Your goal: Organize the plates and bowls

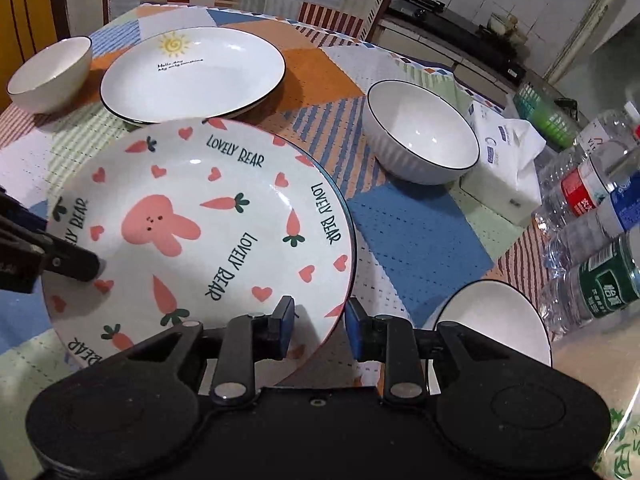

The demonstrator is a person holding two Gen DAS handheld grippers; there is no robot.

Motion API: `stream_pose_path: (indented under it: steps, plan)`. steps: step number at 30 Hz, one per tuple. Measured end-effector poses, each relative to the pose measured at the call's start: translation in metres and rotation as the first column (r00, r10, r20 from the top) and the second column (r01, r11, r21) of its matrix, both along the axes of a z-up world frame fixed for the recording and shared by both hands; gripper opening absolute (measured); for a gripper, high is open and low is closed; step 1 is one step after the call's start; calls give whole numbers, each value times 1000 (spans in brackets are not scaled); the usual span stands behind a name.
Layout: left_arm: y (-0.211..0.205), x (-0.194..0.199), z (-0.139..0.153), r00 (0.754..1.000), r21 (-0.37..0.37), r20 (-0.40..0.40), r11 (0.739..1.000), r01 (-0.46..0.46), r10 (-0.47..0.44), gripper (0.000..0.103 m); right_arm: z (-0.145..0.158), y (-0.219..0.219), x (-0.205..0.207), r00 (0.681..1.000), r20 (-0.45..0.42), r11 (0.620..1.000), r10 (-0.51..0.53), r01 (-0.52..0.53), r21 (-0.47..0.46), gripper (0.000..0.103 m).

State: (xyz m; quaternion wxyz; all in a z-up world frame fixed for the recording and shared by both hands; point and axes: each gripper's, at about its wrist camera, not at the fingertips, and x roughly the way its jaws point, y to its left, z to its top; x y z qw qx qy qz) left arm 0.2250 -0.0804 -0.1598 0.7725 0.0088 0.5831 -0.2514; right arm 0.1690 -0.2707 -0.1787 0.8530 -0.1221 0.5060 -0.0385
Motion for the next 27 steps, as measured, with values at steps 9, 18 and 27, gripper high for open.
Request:
stream_pose_path:
  steps: [9, 18, 27]
  plan:
    - [15, -10, 31, 997, 27, 75, 999, 33, -34, 26, 12, -7, 0, 996, 68, 997, -59, 55, 60, 34]
    - [38, -9, 64, 996, 13, 83, 999, 30, -31, 27, 61, -10, 1, 990, 139, 973, -30, -3, 233, 37]
    - [56, 10, 95, 985, 9, 165, 999, -47, 44, 46, 109, -4, 30, 973, 223, 954, 61, -122, 272, 63]
